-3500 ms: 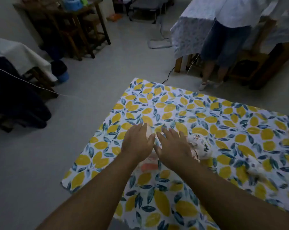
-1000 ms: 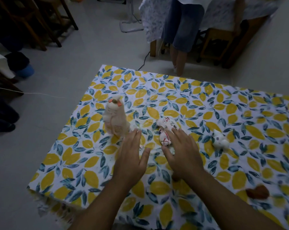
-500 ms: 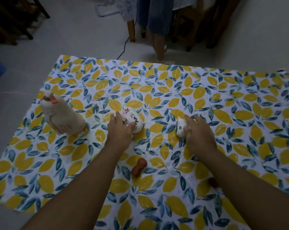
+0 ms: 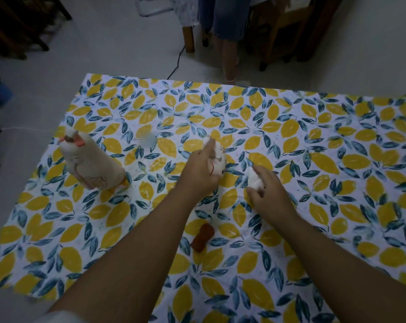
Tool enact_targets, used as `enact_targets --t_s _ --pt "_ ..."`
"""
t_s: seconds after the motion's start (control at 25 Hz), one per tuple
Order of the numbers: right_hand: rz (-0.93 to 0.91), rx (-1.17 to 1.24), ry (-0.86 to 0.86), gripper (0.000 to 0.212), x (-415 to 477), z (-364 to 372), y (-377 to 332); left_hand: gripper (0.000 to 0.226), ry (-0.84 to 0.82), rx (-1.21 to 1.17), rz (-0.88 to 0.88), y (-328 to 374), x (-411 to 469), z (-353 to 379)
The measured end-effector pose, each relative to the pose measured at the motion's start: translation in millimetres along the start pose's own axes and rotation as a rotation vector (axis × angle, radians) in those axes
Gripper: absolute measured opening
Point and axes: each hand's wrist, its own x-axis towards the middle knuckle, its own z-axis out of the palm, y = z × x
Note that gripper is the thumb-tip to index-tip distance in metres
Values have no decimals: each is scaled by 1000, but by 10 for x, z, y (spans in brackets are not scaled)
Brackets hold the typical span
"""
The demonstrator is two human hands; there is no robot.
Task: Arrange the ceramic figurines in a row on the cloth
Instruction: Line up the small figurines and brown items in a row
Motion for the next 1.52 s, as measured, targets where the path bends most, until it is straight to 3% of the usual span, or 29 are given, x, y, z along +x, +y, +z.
enact_targets --t_s 0.44,0.68,1.0,1.32,1.52 --pt "-70 -152 9 64 65 912 -814 82 65 426 -24 -809 -666 -633" --pt "-24 -214 -7 66 79 1152 -905 79 60 206 78 -912 -663 -533" --pt "77 -248 65 60 -19 1132 -899 77 66 176 104 -963 -526 -570" --pt "119 -239 13 69 -95 1085 -905 80 57 245 109 -951 -515 -626" --pt "42 -363 93 66 -371 884 -992 79 241 400 177 -732 -783 -617"
